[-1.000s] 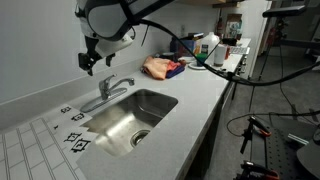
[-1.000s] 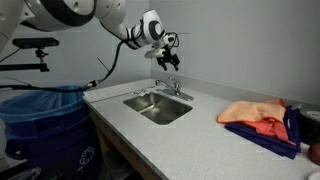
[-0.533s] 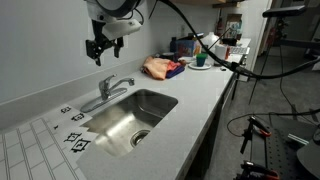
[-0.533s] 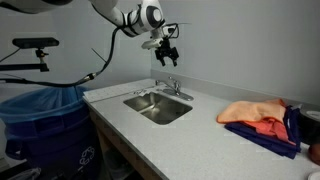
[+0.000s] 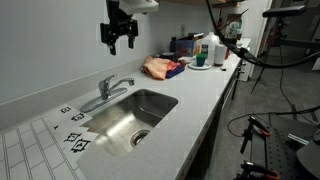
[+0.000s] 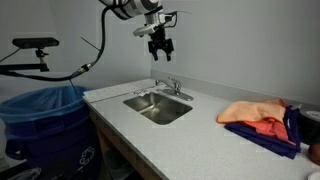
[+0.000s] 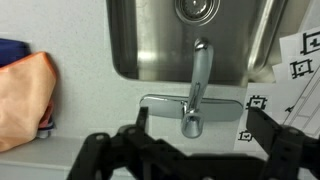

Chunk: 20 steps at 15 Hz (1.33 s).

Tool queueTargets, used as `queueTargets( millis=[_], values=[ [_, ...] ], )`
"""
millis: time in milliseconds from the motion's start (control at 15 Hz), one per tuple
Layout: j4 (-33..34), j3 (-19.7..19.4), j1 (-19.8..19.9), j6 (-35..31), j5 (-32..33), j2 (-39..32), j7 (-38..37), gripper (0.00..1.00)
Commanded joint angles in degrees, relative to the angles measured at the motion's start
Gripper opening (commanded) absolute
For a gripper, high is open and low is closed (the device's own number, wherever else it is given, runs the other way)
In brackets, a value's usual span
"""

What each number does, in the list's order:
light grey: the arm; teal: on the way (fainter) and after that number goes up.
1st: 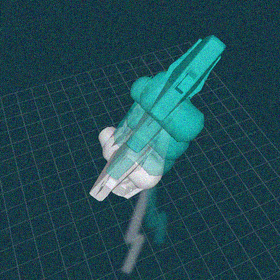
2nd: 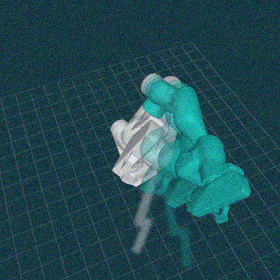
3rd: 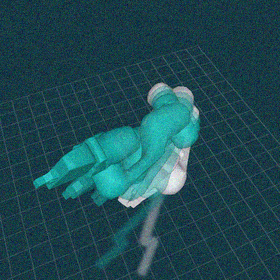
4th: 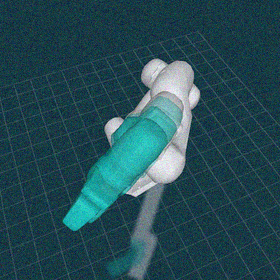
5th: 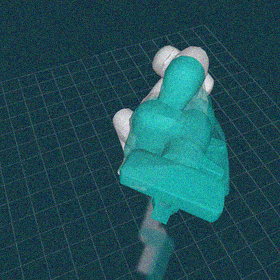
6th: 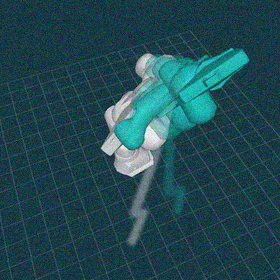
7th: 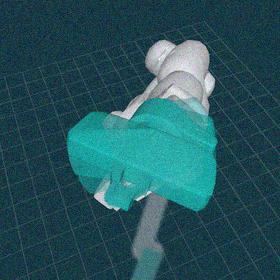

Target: Push the tap handle down

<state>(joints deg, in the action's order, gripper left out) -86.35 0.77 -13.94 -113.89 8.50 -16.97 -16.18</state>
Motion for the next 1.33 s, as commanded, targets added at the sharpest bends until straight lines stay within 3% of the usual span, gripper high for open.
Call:
queueTargets(
  millis=[0,533,867,1267],
  values=[
    [-9.2,2.4,2.4,2.5,-3.2,9.0,3.5,1.00],
    [-22.0,3.5,3.9,5.2,-4.4,19.8,2.8,1.00],
    [-27.4,3.9,4.7,-0.7,-3.0,22.9,0.2,1.00],
    [-28.6,4.5,5.3,-6.8,-2.6,22.8,-1.7,1.00]
  ],
)
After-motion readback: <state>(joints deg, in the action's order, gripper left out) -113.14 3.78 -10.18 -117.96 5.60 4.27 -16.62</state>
